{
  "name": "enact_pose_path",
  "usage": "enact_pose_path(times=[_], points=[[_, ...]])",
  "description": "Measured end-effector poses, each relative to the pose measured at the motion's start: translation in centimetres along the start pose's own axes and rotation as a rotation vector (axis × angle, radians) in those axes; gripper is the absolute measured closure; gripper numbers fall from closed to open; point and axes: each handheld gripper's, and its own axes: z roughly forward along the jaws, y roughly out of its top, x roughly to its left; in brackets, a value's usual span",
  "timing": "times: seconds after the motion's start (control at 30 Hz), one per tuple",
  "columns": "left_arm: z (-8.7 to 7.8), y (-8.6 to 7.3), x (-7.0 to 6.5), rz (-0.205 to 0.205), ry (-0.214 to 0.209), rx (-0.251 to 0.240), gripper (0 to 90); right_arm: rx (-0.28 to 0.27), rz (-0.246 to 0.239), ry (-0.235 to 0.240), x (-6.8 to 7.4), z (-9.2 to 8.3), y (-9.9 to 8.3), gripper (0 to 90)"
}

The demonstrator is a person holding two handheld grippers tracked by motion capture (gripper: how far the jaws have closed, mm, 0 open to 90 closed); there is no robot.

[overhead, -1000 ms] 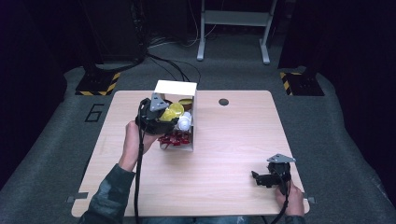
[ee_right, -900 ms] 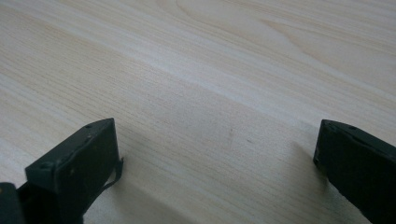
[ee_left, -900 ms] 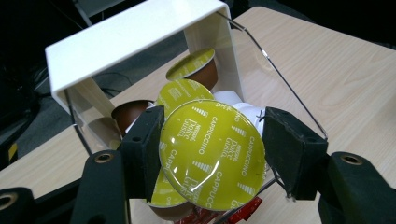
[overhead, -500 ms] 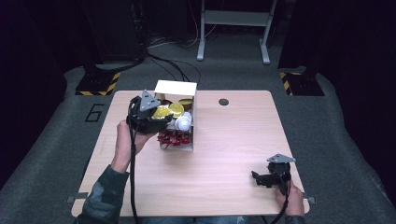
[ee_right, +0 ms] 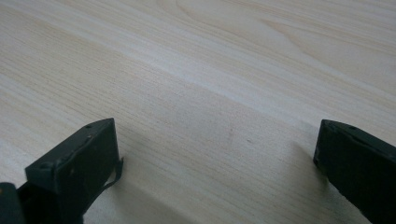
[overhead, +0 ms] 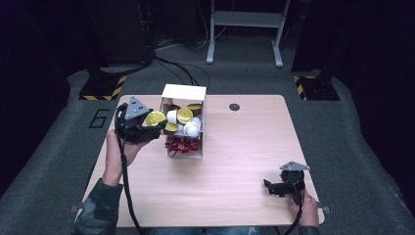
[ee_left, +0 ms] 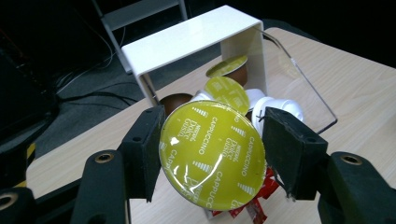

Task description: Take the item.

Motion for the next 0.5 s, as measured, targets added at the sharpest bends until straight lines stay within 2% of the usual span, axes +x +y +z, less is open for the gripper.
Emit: enact_pose_path(times=[0.17, 0.5], points=[[-0.9, -0.8, 0.6, -0.019, 0.024, -0.013, 40.6, -0.001, -0.003, 0.000, 0.0, 0.0, 0.0, 0.0], [-2.0, -2.7, 1.8, -0.045, 0.063, -0.002, 40.6, -0.001, -0.003, 0.000, 0.0, 0.0, 0.0, 0.0]])
